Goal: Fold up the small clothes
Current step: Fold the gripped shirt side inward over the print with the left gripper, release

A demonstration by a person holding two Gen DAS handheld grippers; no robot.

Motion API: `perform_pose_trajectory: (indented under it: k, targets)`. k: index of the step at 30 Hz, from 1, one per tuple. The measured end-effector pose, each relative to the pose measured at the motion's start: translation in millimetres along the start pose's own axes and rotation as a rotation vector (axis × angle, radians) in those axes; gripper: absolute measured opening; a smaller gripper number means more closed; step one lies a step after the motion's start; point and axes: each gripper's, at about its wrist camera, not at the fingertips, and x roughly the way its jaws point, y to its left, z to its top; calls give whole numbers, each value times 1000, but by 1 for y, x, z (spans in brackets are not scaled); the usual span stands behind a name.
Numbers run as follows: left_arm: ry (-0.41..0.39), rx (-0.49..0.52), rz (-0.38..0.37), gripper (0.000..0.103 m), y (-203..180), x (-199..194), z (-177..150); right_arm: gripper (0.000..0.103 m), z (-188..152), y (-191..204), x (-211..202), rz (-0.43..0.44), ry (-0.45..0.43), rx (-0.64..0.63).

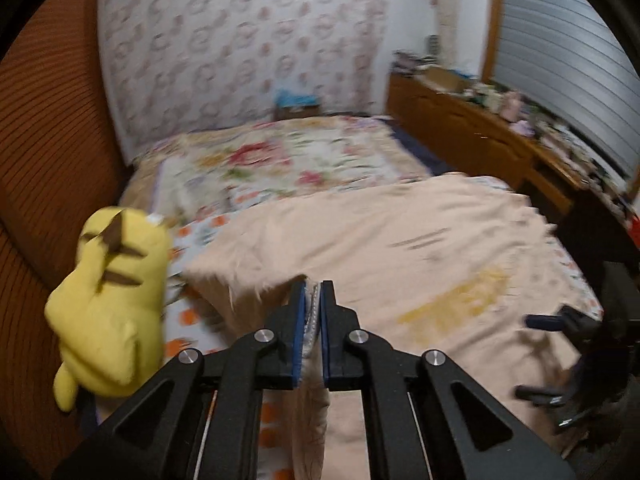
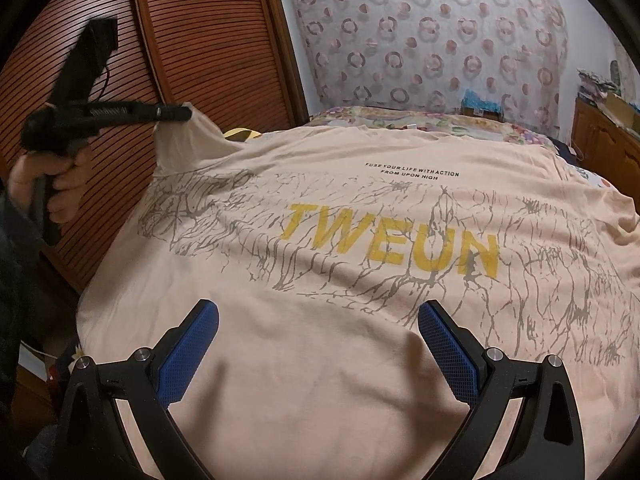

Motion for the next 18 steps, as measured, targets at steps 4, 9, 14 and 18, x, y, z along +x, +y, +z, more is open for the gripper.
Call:
perform_pose_trajectory:
  k: [4,9,14,18]
  targets:
    - [15,-5,-40,48,-9,6,-8,100,0,-1,0,1,1,2]
    - [62,-70,13,77,19,21,-26,100,1,-1,0,3,3,2]
    - [110,-141,49,76,49,42,-44,100,2,1,2,-5,7,-5]
    - [130,-128,16,75,43,62,-50,100,13,1,2,-2,-4,-10]
